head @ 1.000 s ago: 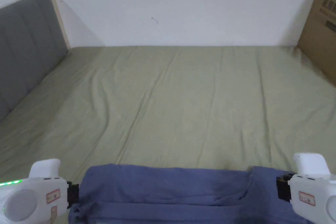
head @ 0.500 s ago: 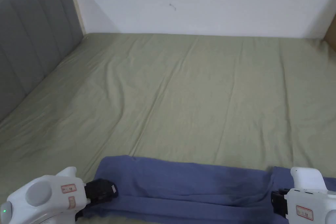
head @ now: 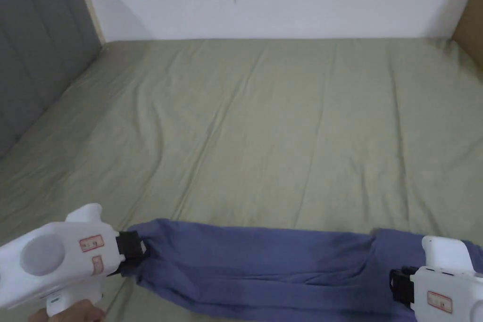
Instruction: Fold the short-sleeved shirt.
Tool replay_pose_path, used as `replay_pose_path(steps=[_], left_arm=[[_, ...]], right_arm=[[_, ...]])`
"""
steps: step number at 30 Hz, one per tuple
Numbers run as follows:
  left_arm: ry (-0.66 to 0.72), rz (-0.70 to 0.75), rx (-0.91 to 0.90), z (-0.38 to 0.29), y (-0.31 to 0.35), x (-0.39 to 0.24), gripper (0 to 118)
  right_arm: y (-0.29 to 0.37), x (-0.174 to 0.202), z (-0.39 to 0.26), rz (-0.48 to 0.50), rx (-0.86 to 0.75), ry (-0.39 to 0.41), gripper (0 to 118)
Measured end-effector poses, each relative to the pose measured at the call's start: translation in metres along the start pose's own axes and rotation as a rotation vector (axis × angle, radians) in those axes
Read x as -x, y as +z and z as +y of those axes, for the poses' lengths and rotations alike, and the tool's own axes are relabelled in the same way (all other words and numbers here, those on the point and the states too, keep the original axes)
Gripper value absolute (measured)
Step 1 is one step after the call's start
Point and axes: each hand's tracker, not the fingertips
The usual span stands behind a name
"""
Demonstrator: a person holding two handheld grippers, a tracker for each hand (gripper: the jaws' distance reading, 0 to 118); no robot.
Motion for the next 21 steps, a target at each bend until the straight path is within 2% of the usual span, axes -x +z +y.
replay_pose_path(steps=[3,7,9,12,13,14,15,16,17,18,20,21], left_arm=[[-0.186,-0.013,-0.066,0.005,0.023,-0.059,12],[-0.418,-0.155,-0.071,-0.004,0.028,-0.136,12],[-0.542,-0.218,-0.056,-0.024,0.017,-0.177,12],[-0.713,-0.223,0.016,-0.071,-0.013,-0.228,12],[-0.726,-0.243,0.043,-0.082,-0.027,-0.235,22],[-0.715,-0.266,0.063,-0.096,-0.042,-0.238,38],[-0.713,-0.274,0.074,-0.108,-0.054,-0.241,66],[-0.704,-0.287,0.103,-0.117,-0.062,-0.243,104],[-0.693,-0.305,0.147,-0.125,-0.073,-0.243,116],[-0.690,-0.316,0.193,-0.132,-0.084,-0.239,115],[-0.633,-0.280,0.279,-0.131,-0.091,-0.234,100],[-0.598,-0.276,0.283,-0.128,-0.086,-0.229,97]], right_arm=[[0.007,-0.014,0.000,0.003,-0.024,-0.049,0],[0.014,-0.029,-0.002,0.024,-0.044,-0.109,0],[0.016,-0.033,-0.005,0.014,-0.046,-0.113,0],[0.016,-0.040,-0.011,0.016,-0.038,-0.134,0],[0.016,-0.043,-0.013,0.017,-0.033,-0.141,0],[0.017,-0.047,-0.015,0.016,-0.028,-0.161,0],[0.021,-0.047,-0.018,0.017,-0.028,-0.188,0],[0.023,-0.050,-0.020,0.019,-0.027,-0.203,0],[0.025,-0.054,-0.022,0.020,-0.026,-0.220,0],[0.026,-0.057,-0.023,0.013,-0.025,-0.231,0],[0.031,-0.059,-0.025,-0.004,-0.025,-0.230,0],[0.034,-0.060,-0.026,-0.008,-0.028,-0.223,0]])
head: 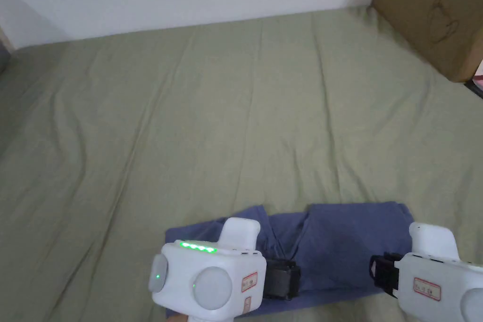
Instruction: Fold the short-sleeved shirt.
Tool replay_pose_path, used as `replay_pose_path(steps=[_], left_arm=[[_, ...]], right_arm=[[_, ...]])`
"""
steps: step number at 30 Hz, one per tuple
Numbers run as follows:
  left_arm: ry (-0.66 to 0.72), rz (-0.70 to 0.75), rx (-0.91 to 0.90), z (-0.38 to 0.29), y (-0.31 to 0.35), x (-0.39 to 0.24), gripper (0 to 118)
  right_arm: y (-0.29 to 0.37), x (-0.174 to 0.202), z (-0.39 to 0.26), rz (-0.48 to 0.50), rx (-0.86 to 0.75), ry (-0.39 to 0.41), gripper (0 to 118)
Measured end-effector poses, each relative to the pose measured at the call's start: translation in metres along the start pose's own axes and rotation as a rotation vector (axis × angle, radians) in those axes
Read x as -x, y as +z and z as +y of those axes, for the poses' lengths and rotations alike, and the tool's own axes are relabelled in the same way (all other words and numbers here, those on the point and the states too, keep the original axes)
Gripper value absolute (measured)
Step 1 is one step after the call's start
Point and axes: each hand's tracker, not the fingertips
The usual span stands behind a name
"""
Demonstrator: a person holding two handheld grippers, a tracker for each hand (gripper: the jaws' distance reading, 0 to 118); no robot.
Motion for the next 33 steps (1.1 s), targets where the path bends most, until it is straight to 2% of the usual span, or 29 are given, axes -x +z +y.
replay_pose_path(steps=[2,5,6,7,8,9,15,19,22,24,27,29,31,33], left_arm=[[0.048,-0.094,-0.078,-0.003,0.022,0.011,92],[0.149,-0.160,-0.139,-0.006,0.057,0.024,68],[0.172,-0.146,-0.163,-0.006,0.066,0.030,49],[0.205,-0.127,-0.186,-0.006,0.071,0.035,13],[0.231,-0.068,-0.209,-0.005,0.072,0.041,1],[0.250,-0.050,-0.243,-0.003,0.070,0.045,1],[0.173,-0.023,-0.081,0.013,0.014,0.039,0],[0.193,-0.145,-0.001,0.015,-0.016,0.018,0],[0.135,-0.077,0.036,0.005,-0.035,0.001,0],[0.142,-0.086,0.023,0.003,-0.031,-0.009,0],[0.168,-0.240,0.043,0.003,-0.030,-0.015,0],[0.134,-0.311,0.089,0.000,-0.038,-0.026,0],[0.054,-0.236,0.117,-0.005,-0.046,-0.036,0],[0.060,-0.206,0.104,-0.008,-0.042,-0.029,0]], right_arm=[[0.002,-0.003,0.002,-0.006,-0.021,0.032,0],[0.003,0.001,0.005,-0.006,-0.025,0.069,0],[0.002,0.003,0.005,0.000,-0.025,0.067,0],[0.001,0.003,0.006,0.011,-0.025,0.060,0],[-0.001,0.004,0.006,0.020,-0.023,0.055,0],[-0.003,0.007,0.006,0.021,-0.023,0.055,0],[-0.014,0.015,0.001,0.033,0.002,0.073,0],[-0.018,0.014,-0.005,0.020,0.023,0.078,0],[-0.020,0.010,-0.008,0.007,0.031,0.080,0],[-0.020,0.009,-0.009,-0.014,0.027,0.094,0],[-0.021,0.008,-0.009,-0.016,0.027,0.095,0],[-0.023,0.008,-0.008,-0.012,0.025,0.090,0],[-0.021,0.010,-0.007,-0.013,0.024,0.082,0],[-0.017,0.011,-0.006,-0.005,0.015,0.078,0]])
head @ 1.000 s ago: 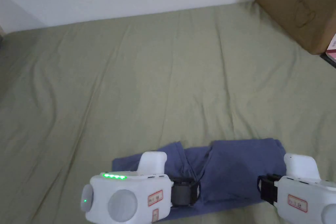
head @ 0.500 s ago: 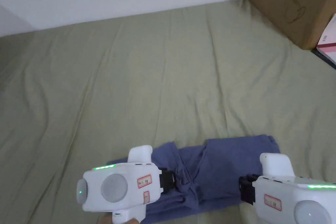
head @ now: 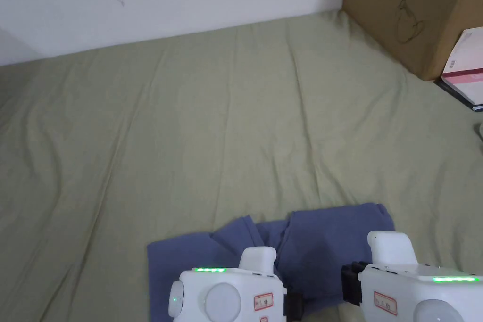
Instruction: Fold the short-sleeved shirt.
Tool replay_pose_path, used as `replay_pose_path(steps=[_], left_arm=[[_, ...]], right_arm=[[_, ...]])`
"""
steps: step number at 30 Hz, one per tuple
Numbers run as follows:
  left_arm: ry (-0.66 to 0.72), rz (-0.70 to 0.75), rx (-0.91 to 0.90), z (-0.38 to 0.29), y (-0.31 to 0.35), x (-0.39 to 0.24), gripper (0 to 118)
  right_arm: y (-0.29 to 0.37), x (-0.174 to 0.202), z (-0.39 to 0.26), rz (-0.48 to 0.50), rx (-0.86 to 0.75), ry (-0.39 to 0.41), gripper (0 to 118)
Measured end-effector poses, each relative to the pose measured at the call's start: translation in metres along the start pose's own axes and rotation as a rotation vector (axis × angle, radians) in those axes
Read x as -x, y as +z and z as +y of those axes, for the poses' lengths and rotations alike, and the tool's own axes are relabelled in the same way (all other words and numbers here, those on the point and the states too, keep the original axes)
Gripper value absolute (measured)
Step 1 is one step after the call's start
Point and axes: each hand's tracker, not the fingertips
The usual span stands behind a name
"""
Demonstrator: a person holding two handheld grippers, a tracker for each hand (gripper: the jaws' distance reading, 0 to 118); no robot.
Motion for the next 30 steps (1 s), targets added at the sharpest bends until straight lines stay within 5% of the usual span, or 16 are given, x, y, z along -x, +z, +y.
replay_pose_path(steps=[8,9,11,13,15,24,25,26,30], left_arm=[[0.244,-0.077,-0.317,-0.005,0.125,0.072,2],[0.306,-0.069,-0.331,-0.011,0.137,0.088,11],[0.397,-0.046,-0.363,-0.021,0.150,0.117,62],[0.460,-0.013,-0.305,-0.032,0.152,0.145,98],[0.504,-0.044,-0.283,-0.042,0.147,0.163,105],[0.629,-0.250,-0.277,-0.048,0.108,0.190,101],[0.647,-0.275,-0.280,-0.048,0.105,0.192,69],[0.648,-0.288,-0.280,-0.048,0.102,0.193,14],[0.575,-0.173,-0.189,-0.044,0.103,0.180,10]], right_arm=[[0.002,0.000,0.002,-0.012,-0.018,0.009,0],[0.001,0.000,0.001,-0.009,-0.017,0.008,0],[-0.001,0.003,0.000,-0.009,-0.009,0.015,0],[-0.004,0.008,-0.001,-0.011,0.000,0.028,0],[-0.006,0.013,-0.001,-0.002,0.010,0.035,0],[-0.011,0.036,0.003,0.026,0.050,0.094,0],[-0.008,0.039,0.006,0.030,0.054,0.093,0],[-0.008,0.042,0.007,0.033,0.057,0.091,0],[-0.008,0.048,0.008,0.026,0.067,0.105,0]])
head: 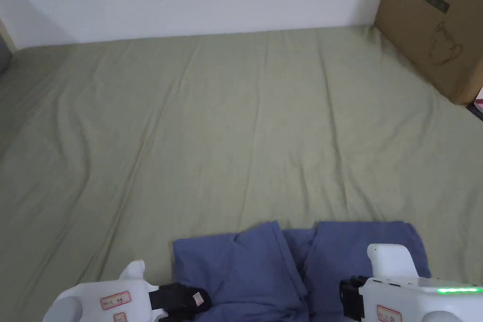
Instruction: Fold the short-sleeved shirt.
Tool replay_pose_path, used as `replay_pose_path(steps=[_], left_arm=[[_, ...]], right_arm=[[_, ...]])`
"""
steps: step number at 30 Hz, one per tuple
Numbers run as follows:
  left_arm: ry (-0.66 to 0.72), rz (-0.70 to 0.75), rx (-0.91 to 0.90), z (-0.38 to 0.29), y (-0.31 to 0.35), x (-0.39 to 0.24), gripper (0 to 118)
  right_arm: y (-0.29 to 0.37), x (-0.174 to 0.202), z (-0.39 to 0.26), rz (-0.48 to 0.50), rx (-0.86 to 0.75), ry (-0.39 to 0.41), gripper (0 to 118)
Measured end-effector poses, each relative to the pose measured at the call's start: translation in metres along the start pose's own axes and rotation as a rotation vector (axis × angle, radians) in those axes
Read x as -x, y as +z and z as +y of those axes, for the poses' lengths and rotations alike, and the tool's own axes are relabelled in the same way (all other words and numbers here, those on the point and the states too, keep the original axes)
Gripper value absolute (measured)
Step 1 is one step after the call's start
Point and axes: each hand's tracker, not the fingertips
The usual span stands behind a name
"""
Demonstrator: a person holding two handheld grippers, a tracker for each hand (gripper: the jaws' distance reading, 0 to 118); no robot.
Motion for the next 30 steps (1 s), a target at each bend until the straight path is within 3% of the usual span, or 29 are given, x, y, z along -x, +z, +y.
replay_pose_path(steps=[3,9,11,17,20,25,30], left_arm=[[0.038,-0.071,-0.015,0.015,0.015,0.016,10],[-0.023,-0.032,-0.012,0.021,0.061,0.019,10],[-0.098,0.014,-0.028,0.020,0.088,0.020,10],[-0.046,0.229,-0.100,0.040,0.160,0.072,10],[-0.040,0.262,-0.116,0.037,0.180,0.074,10],[-0.069,0.273,-0.141,0.027,0.177,0.039,10],[-0.252,0.277,-0.203,0.020,0.171,-0.039,10]], right_arm=[[-0.003,0.006,0.004,-0.001,0.005,0.015,0],[-0.003,0.017,0.010,-0.003,0.006,0.037,0],[-0.005,0.018,0.010,-0.003,0.008,0.044,0],[-0.013,0.022,0.008,-0.019,0.028,0.053,0],[-0.015,0.021,0.005,-0.024,0.042,0.044,0],[-0.023,0.015,-0.001,-0.039,0.056,0.035,0],[-0.020,0.005,-0.001,-0.043,0.065,0.030,0]])
